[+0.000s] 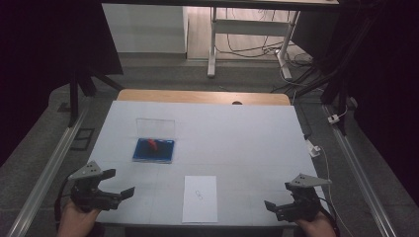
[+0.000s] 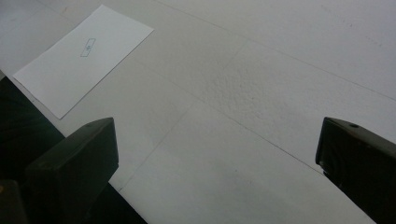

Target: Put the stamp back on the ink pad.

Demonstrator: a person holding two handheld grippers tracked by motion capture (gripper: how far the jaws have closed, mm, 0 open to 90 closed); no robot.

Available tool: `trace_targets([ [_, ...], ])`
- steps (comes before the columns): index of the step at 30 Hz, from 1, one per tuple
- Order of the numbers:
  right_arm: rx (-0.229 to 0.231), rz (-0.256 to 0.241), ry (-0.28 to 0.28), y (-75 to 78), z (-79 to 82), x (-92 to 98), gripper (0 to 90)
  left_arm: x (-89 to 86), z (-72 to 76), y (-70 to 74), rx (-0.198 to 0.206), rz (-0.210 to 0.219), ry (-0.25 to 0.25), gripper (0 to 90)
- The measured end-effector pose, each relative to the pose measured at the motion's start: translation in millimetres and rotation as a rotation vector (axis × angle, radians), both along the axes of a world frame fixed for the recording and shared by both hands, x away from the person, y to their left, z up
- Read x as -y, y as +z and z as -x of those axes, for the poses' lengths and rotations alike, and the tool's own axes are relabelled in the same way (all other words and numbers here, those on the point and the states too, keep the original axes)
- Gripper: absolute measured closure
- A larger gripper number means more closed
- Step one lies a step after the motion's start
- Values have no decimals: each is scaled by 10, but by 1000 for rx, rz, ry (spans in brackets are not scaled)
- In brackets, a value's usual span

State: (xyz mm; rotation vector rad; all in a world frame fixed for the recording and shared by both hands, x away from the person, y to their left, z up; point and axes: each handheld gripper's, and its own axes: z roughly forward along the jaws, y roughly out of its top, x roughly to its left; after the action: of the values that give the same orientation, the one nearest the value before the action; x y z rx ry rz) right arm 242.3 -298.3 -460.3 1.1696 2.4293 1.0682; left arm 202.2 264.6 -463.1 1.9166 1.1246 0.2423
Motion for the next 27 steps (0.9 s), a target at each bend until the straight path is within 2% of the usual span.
trace_targets([
  [6, 0, 1, -1, -1, -1, -1, 0, -75, 107, -36, -5, 9, 21, 0],
  [14, 0, 3, -1, 0, -1, -2, 0, -129, 180, -114, -38, 3, 36, 0],
  [17, 0, 3, -1, 0, 0, -5, 0, -124, 196, -134, -50, -18, 37, 0],
  [27, 0, 4, -1, 0, -1, -9, 0, -48, 216, -170, -99, -127, 49, 0],
])
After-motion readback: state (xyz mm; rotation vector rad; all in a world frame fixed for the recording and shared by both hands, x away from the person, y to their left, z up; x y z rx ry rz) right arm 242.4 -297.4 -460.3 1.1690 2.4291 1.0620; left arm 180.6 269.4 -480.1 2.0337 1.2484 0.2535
